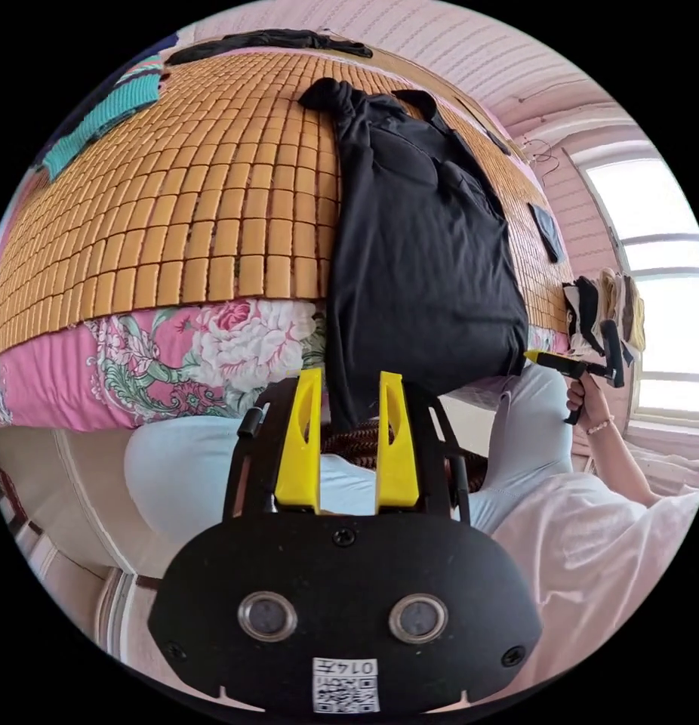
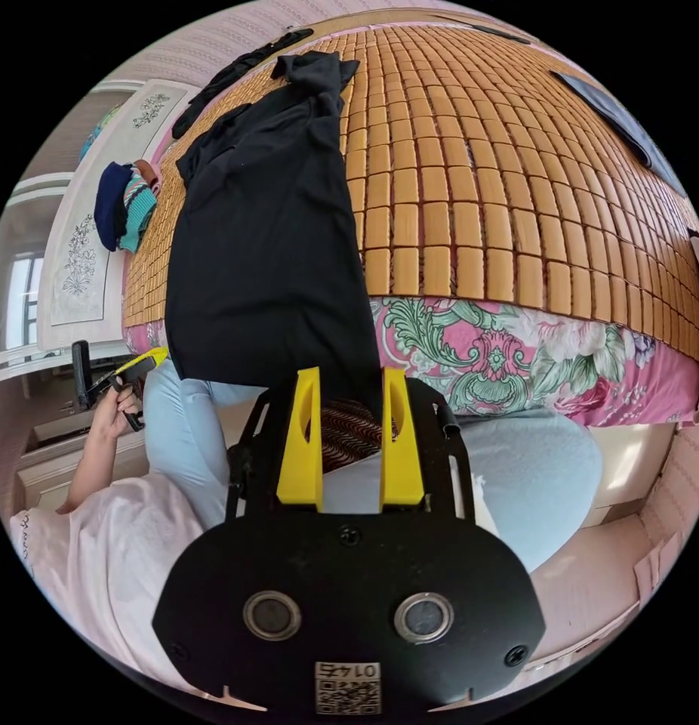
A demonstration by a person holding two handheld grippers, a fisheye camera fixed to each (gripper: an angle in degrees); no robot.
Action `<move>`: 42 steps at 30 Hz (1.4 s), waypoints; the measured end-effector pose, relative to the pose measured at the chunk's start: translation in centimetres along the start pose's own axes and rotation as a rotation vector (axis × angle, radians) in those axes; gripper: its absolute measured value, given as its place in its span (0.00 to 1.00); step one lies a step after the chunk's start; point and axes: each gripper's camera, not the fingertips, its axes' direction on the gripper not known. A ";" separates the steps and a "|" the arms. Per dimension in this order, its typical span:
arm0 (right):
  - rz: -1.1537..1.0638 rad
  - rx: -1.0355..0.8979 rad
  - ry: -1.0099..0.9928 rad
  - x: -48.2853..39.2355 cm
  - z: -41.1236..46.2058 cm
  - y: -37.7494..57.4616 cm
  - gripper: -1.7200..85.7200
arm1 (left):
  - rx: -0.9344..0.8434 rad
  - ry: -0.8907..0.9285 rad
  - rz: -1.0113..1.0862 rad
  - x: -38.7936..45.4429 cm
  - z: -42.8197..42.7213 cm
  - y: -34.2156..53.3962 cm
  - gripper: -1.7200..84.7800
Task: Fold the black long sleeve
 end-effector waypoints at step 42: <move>-0.456 0.921 -0.215 -19.6 -54.1 4.1 0.02 | 1.165 0.005 0.285 10.3 -50.1 2.2 0.01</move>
